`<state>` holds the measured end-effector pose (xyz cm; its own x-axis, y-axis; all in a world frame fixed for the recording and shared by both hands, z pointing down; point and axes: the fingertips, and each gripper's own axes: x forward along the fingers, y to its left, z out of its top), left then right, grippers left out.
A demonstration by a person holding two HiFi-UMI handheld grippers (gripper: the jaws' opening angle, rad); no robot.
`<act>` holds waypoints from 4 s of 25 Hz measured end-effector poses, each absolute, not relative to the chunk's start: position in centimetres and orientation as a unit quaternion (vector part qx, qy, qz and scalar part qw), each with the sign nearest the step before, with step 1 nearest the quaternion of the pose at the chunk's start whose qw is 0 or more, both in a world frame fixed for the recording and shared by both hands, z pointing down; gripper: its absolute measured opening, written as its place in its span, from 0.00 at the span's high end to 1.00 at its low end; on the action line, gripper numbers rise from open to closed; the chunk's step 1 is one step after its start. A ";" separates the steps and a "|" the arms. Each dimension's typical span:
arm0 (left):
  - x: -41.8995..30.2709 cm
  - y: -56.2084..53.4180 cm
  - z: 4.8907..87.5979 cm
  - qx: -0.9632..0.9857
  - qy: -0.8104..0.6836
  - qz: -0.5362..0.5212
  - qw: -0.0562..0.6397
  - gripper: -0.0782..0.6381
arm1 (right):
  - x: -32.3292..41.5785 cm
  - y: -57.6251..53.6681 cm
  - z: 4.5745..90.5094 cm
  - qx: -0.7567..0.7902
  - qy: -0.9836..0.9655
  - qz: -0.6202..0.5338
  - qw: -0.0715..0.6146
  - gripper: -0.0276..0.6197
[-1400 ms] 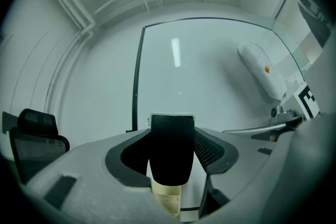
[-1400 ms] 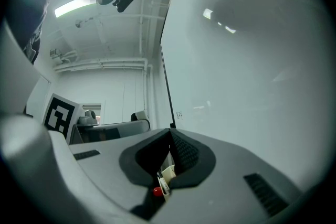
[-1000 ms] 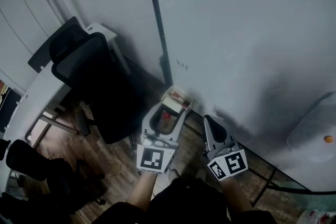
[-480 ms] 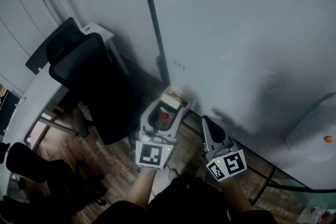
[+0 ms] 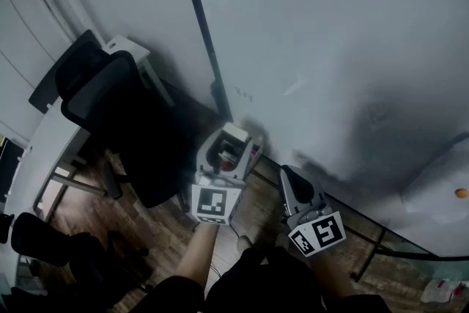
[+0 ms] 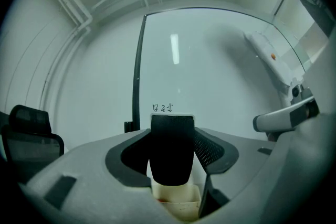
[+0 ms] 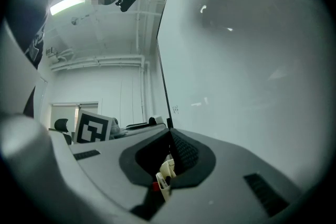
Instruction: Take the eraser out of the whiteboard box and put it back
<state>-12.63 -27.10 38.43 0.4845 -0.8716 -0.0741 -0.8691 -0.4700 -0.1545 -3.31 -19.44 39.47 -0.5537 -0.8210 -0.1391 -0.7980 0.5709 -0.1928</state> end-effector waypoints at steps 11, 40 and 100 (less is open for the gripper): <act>-13.0 -31.5 43.9 -0.867 0.494 -0.026 0.055 0.56 | -2.3 -20.3 40.9 -0.489 0.866 -0.066 0.087 0.95; -12.1 -32.7 50.8 -0.854 0.474 -0.187 0.103 0.56 | -2.9 -20.6 41.5 -0.498 0.860 -0.073 0.085 0.95; -10.8 -18.1 38.1 -0.844 0.535 0.012 0.033 0.88 | -3.5 -18.5 38.9 -0.419 0.899 -0.039 0.117 0.95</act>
<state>-10.77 -18.11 38.15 0.4280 -0.9021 -0.0557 -0.9037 -0.4261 -0.0426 -3.54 -18.50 38.89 -0.6210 -0.7635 -0.1773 -0.7455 0.6452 -0.1673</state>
